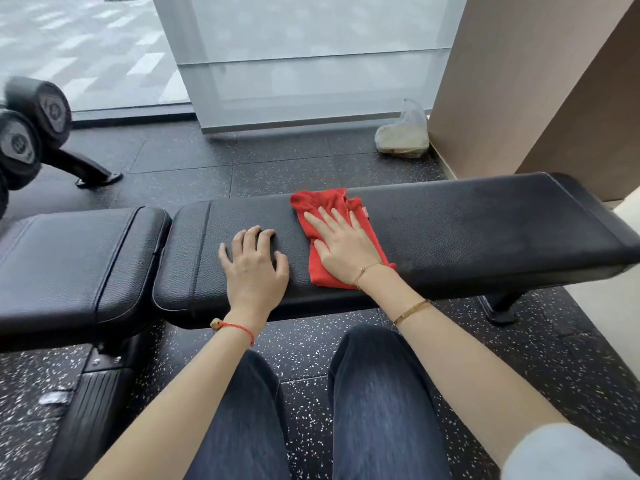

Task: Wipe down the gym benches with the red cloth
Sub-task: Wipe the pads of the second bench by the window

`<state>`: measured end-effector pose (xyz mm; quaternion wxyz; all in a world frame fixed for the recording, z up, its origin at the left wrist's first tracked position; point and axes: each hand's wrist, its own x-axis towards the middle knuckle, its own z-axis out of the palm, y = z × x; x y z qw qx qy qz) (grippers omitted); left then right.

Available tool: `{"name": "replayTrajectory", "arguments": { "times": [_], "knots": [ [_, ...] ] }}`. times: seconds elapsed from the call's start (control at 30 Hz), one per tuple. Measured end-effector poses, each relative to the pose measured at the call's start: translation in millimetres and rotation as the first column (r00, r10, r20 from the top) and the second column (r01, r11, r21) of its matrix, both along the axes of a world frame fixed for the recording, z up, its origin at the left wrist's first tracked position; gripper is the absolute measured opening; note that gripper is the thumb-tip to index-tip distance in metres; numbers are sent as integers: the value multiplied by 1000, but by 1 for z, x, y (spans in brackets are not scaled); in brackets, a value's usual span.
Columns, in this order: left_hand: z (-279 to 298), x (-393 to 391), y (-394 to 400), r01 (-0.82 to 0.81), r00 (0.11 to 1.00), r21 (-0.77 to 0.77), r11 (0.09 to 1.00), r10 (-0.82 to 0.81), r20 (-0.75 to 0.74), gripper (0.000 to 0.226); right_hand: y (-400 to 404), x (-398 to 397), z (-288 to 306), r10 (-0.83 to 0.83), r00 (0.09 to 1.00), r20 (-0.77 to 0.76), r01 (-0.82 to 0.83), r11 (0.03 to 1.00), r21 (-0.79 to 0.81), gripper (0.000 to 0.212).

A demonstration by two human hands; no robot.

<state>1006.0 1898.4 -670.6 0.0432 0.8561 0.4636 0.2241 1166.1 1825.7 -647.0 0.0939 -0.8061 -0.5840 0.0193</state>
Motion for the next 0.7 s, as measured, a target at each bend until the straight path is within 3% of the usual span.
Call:
{"name": "replayTrajectory", "arguments": {
  "times": [0.1, 0.2, 0.4, 0.57, 0.7],
  "knots": [
    [-1, -2, 1, 9, 1000, 4, 1000, -9, 4, 42, -34, 6, -2, 0, 1000, -6, 0, 999, 48, 56],
    [-2, -2, 1, 15, 1000, 1, 1000, -15, 3, 42, -59, 34, 1, -101, 993, -54, 105, 993, 62, 55],
    [-1, 2, -1, -8, 1000, 11, 1000, 8, 0, 43, -30, 84, 10, -360, 933, -22, 357, 930, -83, 56],
    [0, 2, -1, -13, 1000, 3, 1000, 13, 18, 44, 17, 37, 11, -215, 976, 32, 217, 973, -84, 57],
    [2, 1, -2, -9, 1000, -4, 1000, 9, 16, 44, 11, -10, 4, -66, 997, 34, 67, 997, -36, 57]
  ]
}}
